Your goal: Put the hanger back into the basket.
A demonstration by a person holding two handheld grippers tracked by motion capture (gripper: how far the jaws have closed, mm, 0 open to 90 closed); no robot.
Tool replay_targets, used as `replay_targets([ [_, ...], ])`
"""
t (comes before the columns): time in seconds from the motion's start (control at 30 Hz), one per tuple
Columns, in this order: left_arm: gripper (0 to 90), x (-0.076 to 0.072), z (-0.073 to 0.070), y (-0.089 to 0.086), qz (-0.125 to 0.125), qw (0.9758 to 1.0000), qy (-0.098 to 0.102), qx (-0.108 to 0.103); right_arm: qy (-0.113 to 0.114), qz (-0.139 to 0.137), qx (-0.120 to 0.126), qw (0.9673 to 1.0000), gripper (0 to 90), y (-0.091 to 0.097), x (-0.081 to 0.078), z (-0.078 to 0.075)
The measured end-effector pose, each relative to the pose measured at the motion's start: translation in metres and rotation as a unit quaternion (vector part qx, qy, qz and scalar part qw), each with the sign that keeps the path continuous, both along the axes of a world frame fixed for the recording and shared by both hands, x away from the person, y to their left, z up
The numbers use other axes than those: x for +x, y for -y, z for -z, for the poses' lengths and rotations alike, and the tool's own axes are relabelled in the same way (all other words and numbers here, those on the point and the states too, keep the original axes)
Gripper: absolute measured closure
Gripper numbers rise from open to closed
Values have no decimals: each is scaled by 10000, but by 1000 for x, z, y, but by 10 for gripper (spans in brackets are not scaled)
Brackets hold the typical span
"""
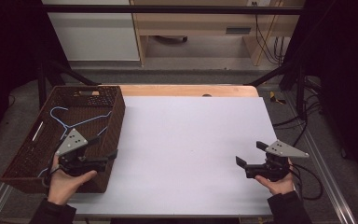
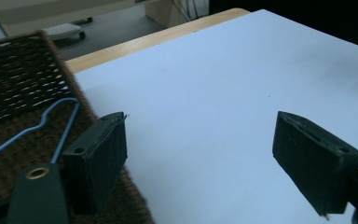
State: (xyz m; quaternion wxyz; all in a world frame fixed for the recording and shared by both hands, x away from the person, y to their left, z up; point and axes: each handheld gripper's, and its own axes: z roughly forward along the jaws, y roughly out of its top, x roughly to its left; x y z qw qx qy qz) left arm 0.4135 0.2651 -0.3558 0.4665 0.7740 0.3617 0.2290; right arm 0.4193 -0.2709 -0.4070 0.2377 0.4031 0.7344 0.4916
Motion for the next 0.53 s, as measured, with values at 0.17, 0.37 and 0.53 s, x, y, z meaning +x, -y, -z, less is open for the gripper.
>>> replay_targets([
  [0.17, 120, -3, 10, 13, 324, 9993, -7, -166, -2, 10, 9, 10000, 27, 0, 0, 0],
  [0.37, 101, 1, 23, 15, 307, 9991, -129, -278, -4, 5, 31, 10000, 27, 0, -1, 1],
  [0.53, 100, 0, 25, 16, 335, 9990, -102, -283, -8, -19, 16, 10000, 27, 0, -1, 1],
])
